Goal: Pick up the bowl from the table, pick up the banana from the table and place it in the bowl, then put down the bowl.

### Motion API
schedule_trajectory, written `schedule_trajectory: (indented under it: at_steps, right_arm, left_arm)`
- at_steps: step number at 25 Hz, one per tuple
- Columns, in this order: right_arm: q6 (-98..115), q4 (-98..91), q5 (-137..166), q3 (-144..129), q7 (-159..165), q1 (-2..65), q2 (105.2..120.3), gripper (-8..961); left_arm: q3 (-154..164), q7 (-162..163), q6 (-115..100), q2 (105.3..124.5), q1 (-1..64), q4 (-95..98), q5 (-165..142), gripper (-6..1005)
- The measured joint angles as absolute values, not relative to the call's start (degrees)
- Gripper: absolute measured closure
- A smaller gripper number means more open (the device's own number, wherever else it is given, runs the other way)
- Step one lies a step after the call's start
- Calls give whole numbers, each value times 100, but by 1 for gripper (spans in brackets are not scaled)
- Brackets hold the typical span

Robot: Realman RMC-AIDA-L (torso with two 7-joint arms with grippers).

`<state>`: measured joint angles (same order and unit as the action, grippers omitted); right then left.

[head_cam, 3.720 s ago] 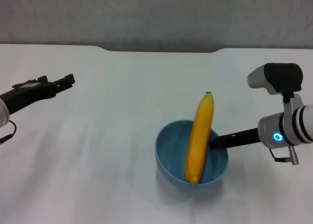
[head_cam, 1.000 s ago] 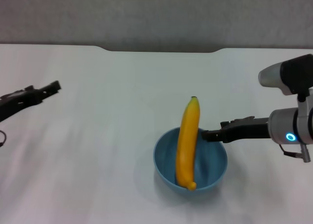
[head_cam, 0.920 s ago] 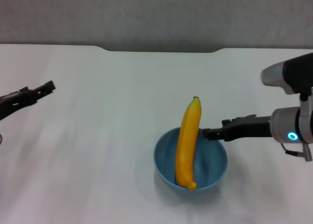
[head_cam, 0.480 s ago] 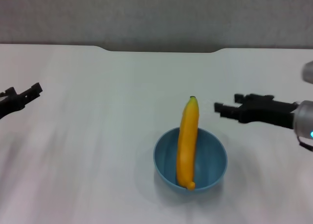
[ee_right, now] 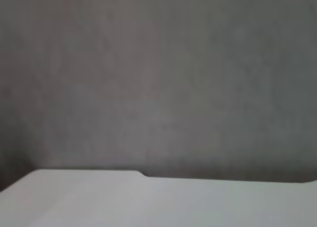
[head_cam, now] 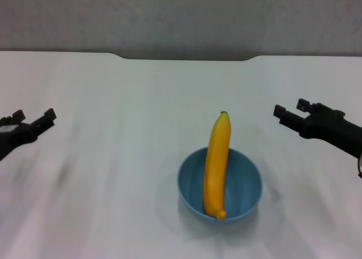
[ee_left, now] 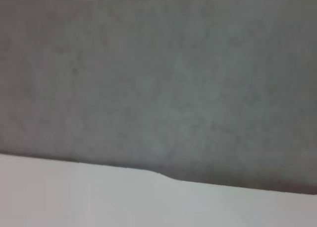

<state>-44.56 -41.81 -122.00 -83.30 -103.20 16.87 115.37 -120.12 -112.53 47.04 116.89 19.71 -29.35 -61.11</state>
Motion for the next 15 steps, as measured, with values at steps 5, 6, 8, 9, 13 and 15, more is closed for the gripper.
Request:
schedule_trajectory:
  at_steps: [5, 6, 8, 9, 13, 15]
  right_arm:
    - [-4728, -3520, -13433, -8367, -11546, 1781, 11569, 208]
    - [-4836, -3337, -13787, -8400, -11820, 1810, 11569, 209]
    - [-5106, -3010, -14280, -8455, -12229, 1882, 11568, 210]
    - [-5259, -2845, -14518, -8457, -12407, 1915, 11565, 211]
    - [-5716, -2418, -15077, -8430, -12846, 1927, 11558, 212]
    - [-5968, -2142, -15351, -8411, -13135, 1990, 11550, 212]
  left_arm:
    - [-12006, -12610, 5062, 11697, 2196, -2206, -5407, 110]
    - [-12005, -12712, 5092, 11700, 2223, -2156, -5361, 110]
    - [-12005, -12873, 5143, 11704, 2243, -2114, -5276, 110]
    - [-12006, -12975, 5166, 11708, 2244, -2100, -5196, 110]
    - [-11937, -13354, 5278, 11735, 2259, -2037, -4928, 110]
    - [-11851, -13505, 5336, 11738, 2263, -2011, -4727, 110]
